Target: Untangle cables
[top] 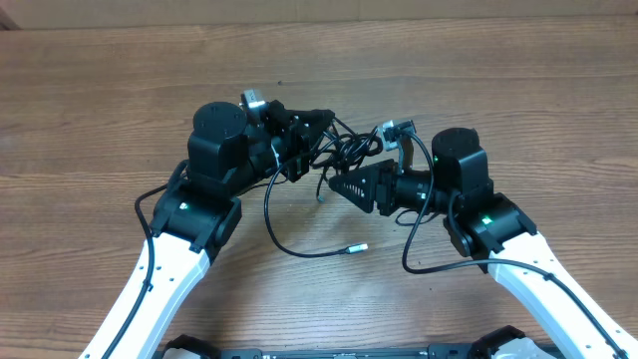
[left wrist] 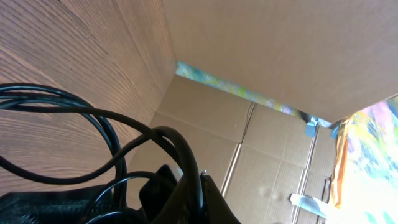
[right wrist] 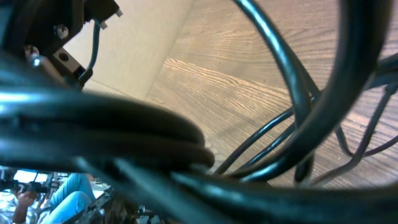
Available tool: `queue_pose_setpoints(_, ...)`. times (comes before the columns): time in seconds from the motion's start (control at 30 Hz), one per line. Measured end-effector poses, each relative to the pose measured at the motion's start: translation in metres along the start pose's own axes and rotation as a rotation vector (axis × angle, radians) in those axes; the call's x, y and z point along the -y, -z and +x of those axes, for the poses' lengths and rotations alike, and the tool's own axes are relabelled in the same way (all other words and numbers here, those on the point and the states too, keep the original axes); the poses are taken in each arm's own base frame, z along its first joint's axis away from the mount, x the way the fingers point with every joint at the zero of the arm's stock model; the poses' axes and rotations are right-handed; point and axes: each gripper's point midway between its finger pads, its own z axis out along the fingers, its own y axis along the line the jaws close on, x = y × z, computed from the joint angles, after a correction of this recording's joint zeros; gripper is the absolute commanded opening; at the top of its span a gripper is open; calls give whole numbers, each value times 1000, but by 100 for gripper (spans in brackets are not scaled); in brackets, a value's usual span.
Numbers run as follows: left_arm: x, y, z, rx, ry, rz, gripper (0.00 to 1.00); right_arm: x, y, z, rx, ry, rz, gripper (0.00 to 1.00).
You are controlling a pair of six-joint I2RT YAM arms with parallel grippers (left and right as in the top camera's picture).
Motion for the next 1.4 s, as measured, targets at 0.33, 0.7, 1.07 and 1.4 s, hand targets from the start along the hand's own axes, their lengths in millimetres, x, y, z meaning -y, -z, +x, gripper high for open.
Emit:
queue_pose_setpoints(0.33,0,0,0,3,1,-1,4,-5,0,-6,19,55,-24,4)
queue_pose_setpoints(0.7,0,1,-16,92,20,6,4,2,0,17,-69,-27,-6,4)
queue_pose_setpoints(1.07,3,6,-31,140,28,19,4,7,1,26,-102,-44,13,4)
queue_pose_setpoints(1.4,3,5,-29,129,19,18,4,29,4,41,-137,-111,127,53)
